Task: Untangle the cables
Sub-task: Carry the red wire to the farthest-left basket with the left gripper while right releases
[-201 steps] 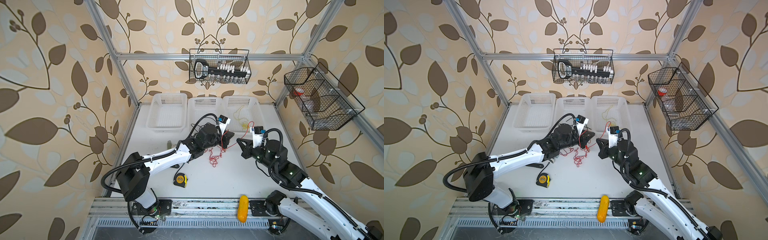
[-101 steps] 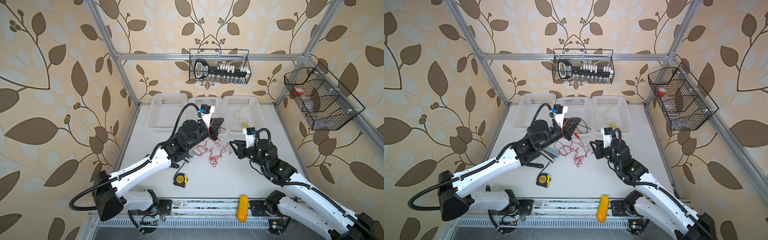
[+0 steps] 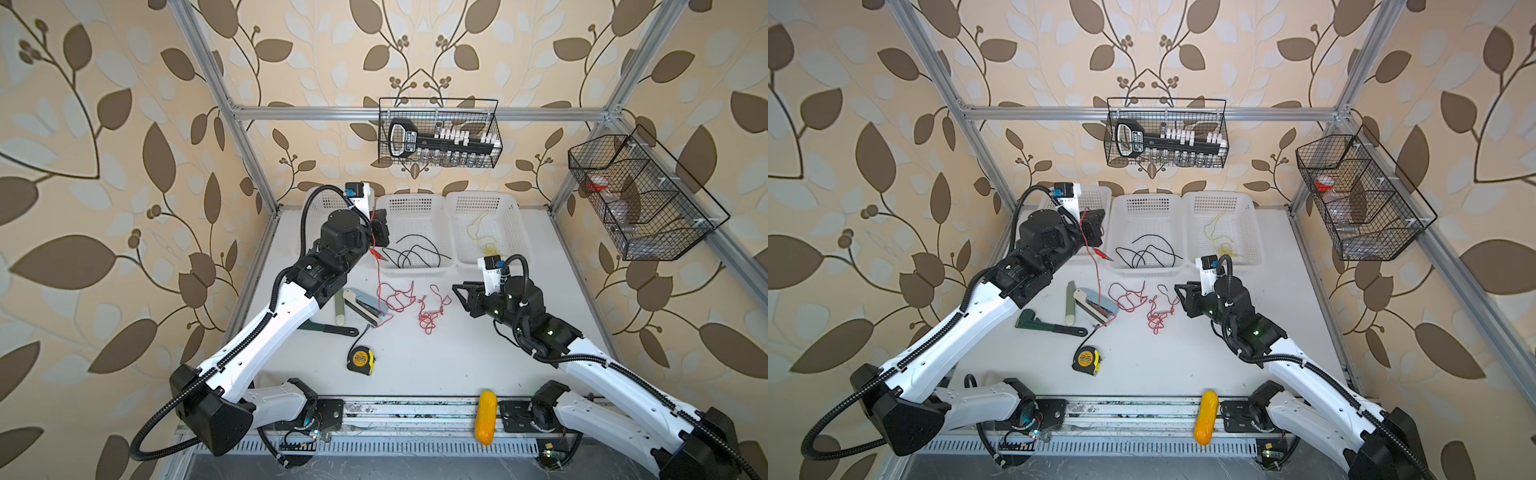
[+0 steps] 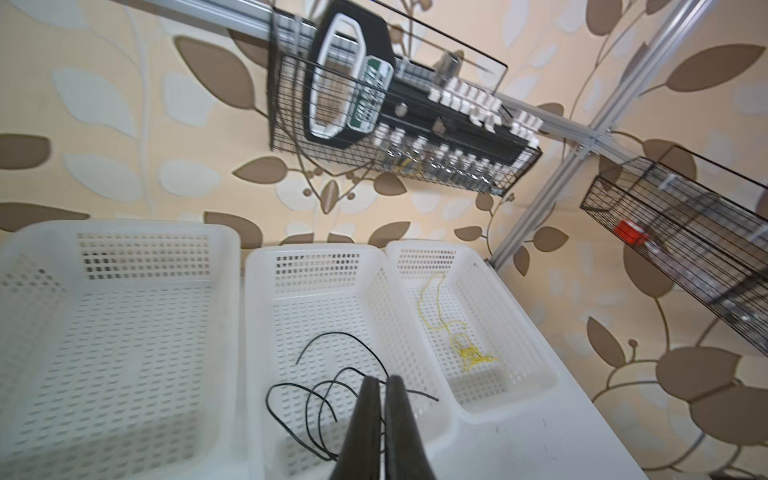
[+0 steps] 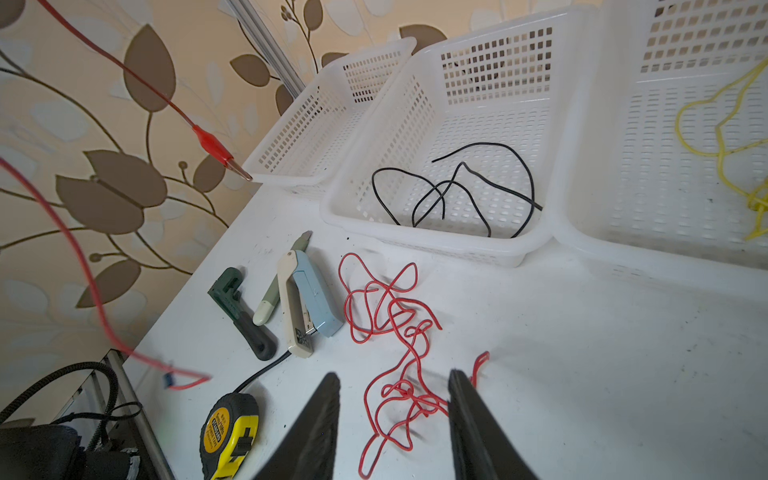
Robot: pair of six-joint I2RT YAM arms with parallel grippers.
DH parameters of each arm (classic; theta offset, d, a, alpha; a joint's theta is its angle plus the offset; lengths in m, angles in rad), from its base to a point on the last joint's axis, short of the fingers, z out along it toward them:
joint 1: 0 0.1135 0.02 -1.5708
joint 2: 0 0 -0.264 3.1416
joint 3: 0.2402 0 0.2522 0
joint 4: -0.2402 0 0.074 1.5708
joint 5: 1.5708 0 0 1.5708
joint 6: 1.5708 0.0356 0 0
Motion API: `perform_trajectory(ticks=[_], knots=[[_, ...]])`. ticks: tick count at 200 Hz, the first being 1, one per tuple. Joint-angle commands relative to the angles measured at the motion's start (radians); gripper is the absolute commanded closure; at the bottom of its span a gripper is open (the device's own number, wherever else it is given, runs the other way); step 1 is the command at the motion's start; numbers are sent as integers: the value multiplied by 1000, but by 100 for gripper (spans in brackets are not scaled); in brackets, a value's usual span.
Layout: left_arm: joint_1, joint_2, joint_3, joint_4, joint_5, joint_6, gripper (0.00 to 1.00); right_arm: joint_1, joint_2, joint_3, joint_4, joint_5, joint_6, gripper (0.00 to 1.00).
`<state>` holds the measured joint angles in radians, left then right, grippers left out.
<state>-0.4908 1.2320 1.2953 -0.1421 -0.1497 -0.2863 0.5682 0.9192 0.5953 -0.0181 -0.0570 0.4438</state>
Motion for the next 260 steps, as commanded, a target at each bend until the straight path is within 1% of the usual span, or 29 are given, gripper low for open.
perform_trajectory(ticks=[1, 20, 46, 51, 76, 120, 163, 167, 183, 206, 225, 250, 254, 260], knots=[[83, 36, 88, -51, -39, 32, 100, 2, 7, -23, 16, -15, -17, 57], [153, 98, 169, -84, -27, 39, 100, 2, 12, -28, 17, -10, -23, 56], [219, 198, 287, -116, -27, 51, 100, 2, 22, -34, 18, -6, -33, 56], [233, 243, 311, -124, -25, 49, 100, 1, 25, -34, 18, -5, -34, 56], [287, 359, 415, -133, -9, 44, 100, 1, 46, -34, 25, -14, -43, 56], [377, 544, 605, -201, 36, 26, 100, 2, 95, -38, 55, -36, -48, 56], [443, 667, 746, -234, 106, -20, 100, 2, 168, -35, 97, -53, -57, 56], [449, 678, 787, -240, 111, -25, 100, 0, 174, -33, 101, -55, -57, 56], [467, 721, 841, -259, 124, -37, 100, -1, 198, -33, 119, -59, -59, 56], [477, 771, 872, -275, 111, -40, 100, -1, 230, -28, 134, -65, -59, 56], [478, 799, 857, -287, 102, -36, 100, -1, 246, -28, 145, -71, -56, 56], [477, 811, 762, -259, 108, -47, 100, -1, 257, -28, 155, -76, -53, 56], [478, 813, 719, -251, 112, -48, 100, -1, 260, -28, 156, -76, -53, 56], [477, 814, 692, -243, 118, -48, 100, -1, 259, -28, 156, -78, -53, 56]])
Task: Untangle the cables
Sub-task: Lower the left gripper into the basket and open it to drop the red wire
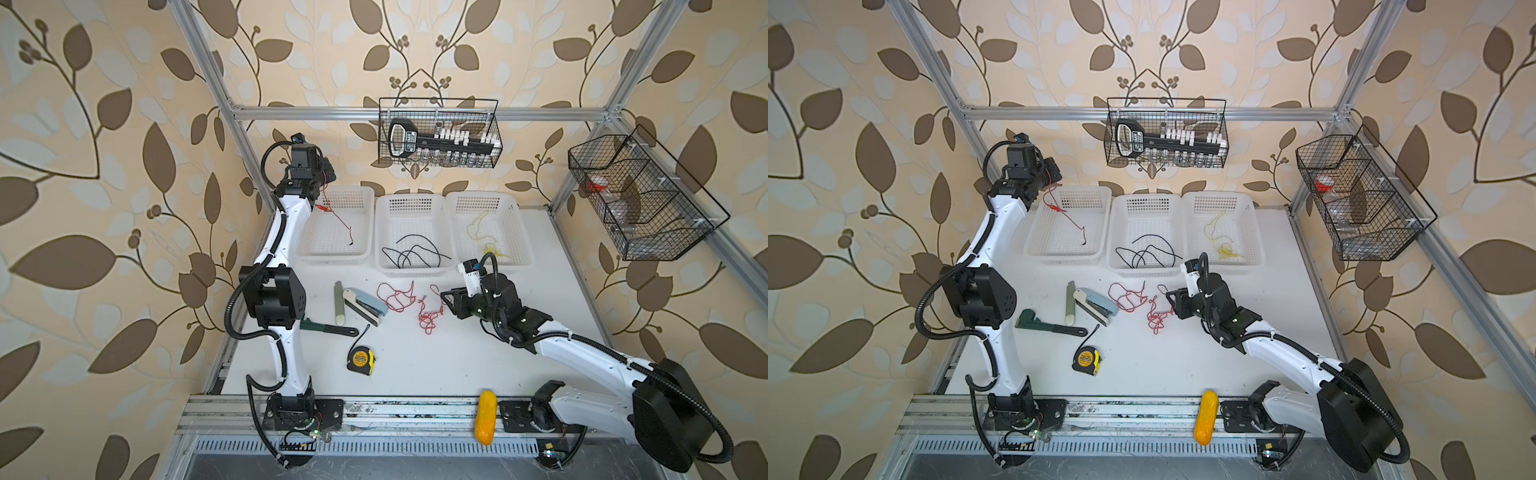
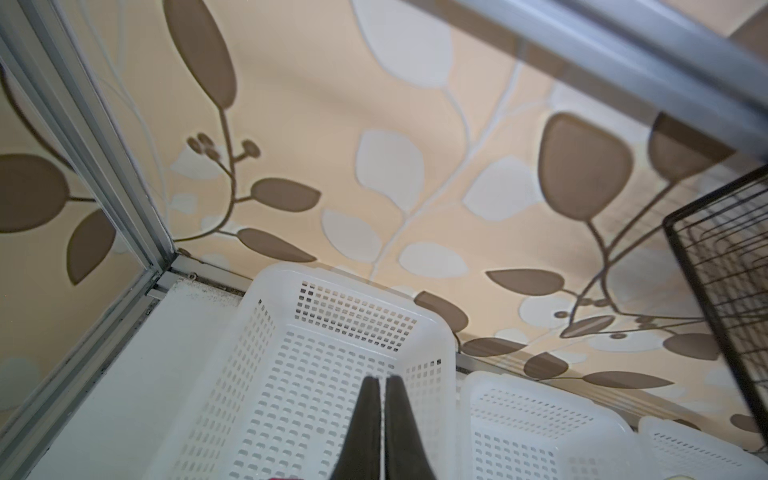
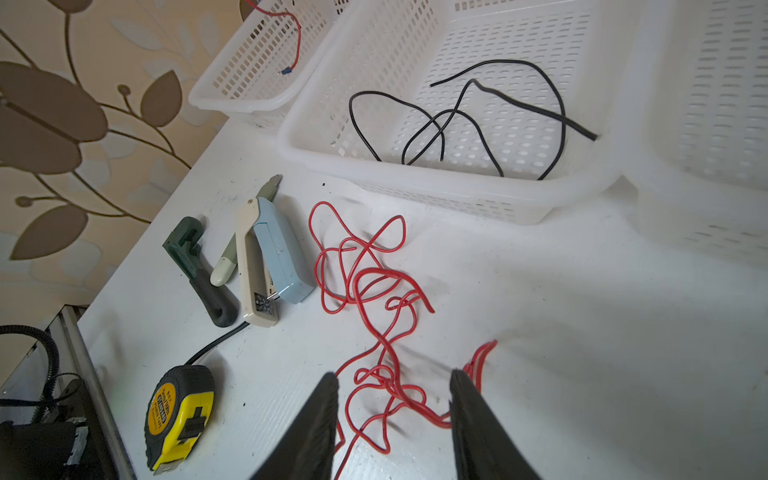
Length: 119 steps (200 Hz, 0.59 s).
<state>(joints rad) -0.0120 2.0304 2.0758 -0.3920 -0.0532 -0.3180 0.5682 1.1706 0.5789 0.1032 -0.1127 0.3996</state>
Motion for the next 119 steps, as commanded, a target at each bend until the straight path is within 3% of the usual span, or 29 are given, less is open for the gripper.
perform_trajectory(ticks=[1, 37, 61, 119], knots=[[-1, 15, -92, 9, 23, -16, 100, -1, 8, -11, 36, -22, -8, 56], [-1, 12, -204, 11, 24, -45, 100, 2, 4, -12, 35, -22, -9, 55], [-3, 13, -222, -72, 28, -66, 92, 2, -1, -16, 35, -18, -7, 55], [-17, -9, -175, -370, -107, 5, 52, 12, -25, -21, 38, -16, 3, 55]])
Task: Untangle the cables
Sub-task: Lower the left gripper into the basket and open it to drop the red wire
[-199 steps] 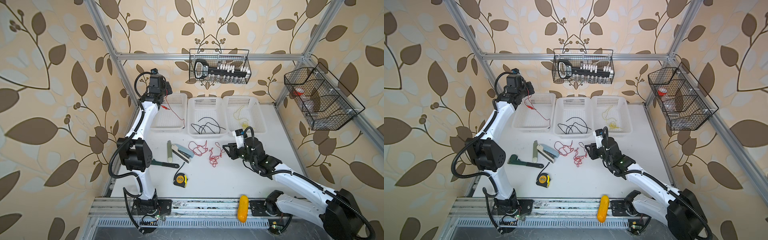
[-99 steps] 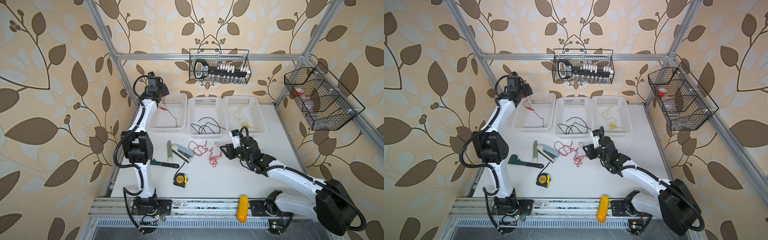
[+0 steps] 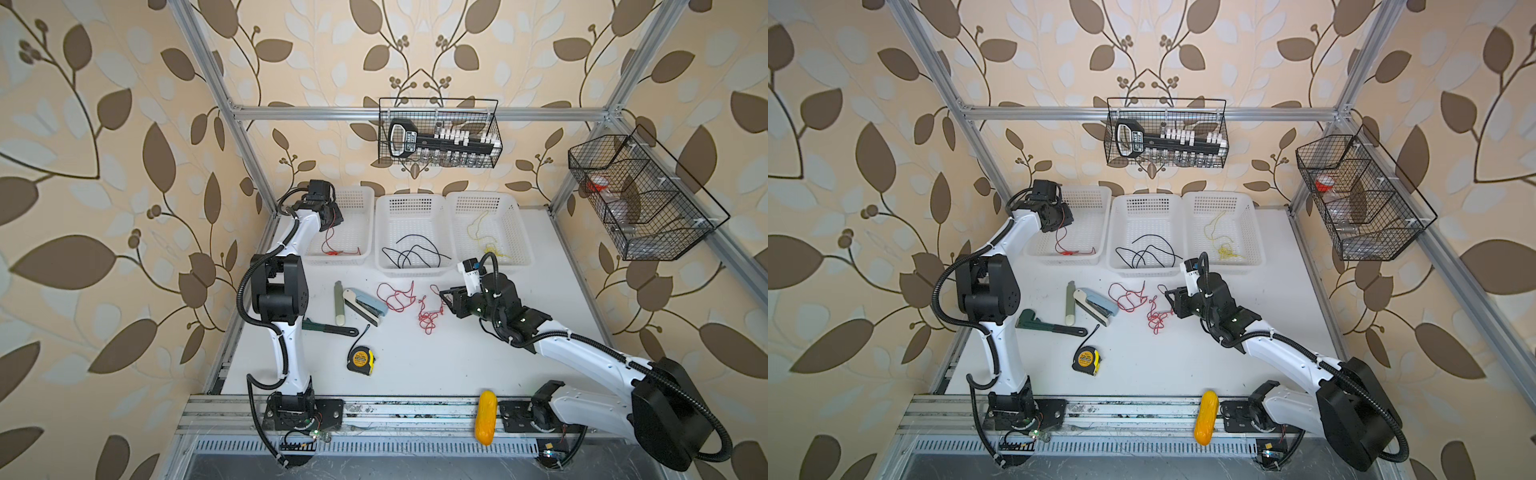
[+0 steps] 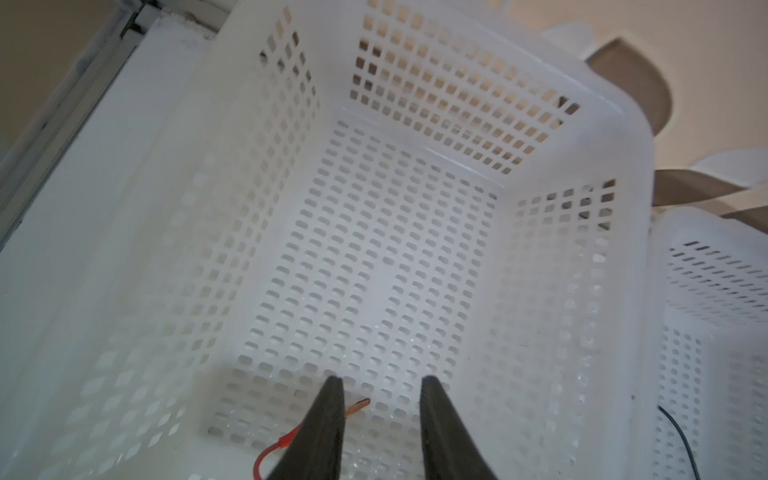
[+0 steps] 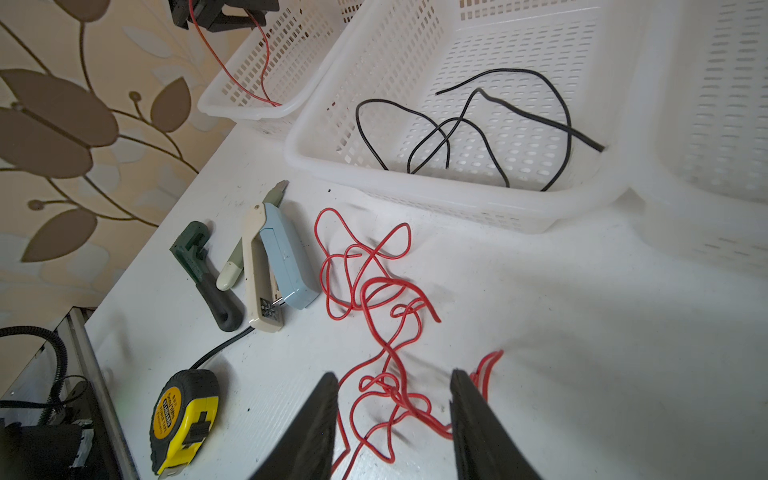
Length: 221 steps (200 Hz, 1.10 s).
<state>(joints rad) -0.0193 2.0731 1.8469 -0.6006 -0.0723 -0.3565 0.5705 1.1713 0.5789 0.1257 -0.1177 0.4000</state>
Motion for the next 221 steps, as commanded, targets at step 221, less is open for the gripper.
perform_trajectory(ticks=[221], knots=[[-169, 5, 88, -210, -769, 444, 16, 24, -44, -44, 31, -38, 14, 55]])
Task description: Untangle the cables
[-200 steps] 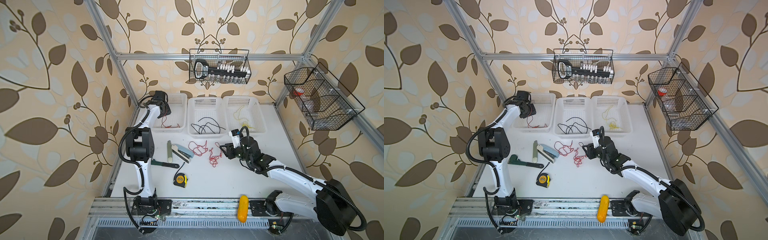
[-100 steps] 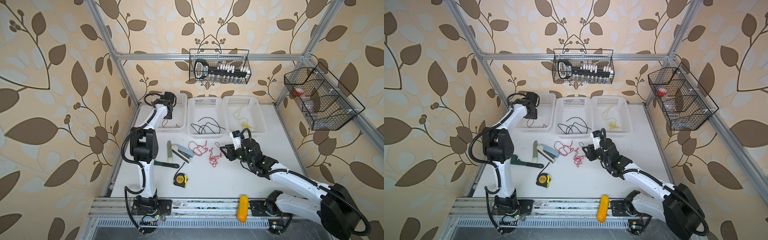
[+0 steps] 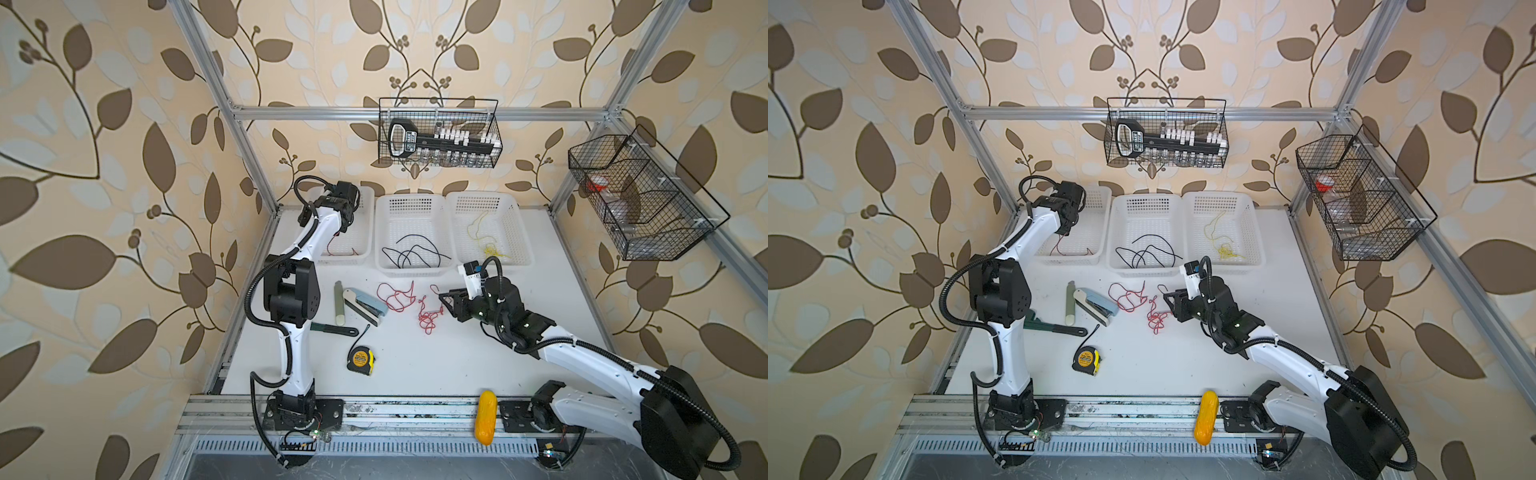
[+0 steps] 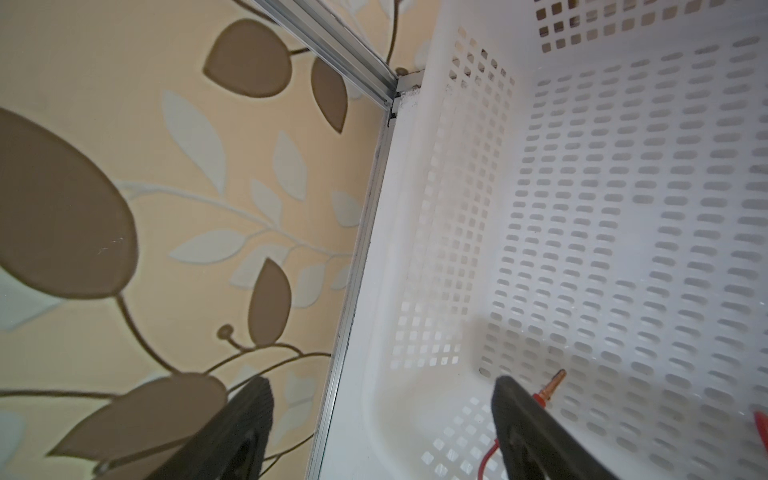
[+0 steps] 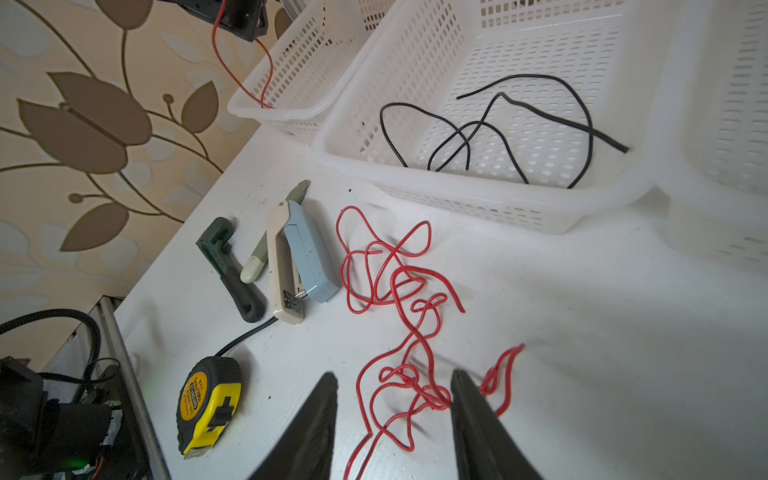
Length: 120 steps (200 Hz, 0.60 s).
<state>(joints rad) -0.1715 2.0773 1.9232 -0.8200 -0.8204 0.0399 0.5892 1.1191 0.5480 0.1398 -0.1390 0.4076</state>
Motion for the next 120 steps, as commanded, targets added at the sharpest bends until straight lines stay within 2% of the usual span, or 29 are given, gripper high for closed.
perform_trajectory(ticks=[1, 32, 88, 120], knots=[[-17, 2, 12, 9, -20, 50, 16, 6, 8, -13, 16, -16, 7, 55], [-20, 7, 10, -33, 28, 97, 16, 5, 12, -12, 18, -19, 1, 55], [-25, 16, 13, -54, -136, 187, 16, 6, 26, -13, 32, -30, 6, 55], [-25, -7, 2, -71, -155, 221, 17, 6, 30, -17, 32, -40, 7, 54]])
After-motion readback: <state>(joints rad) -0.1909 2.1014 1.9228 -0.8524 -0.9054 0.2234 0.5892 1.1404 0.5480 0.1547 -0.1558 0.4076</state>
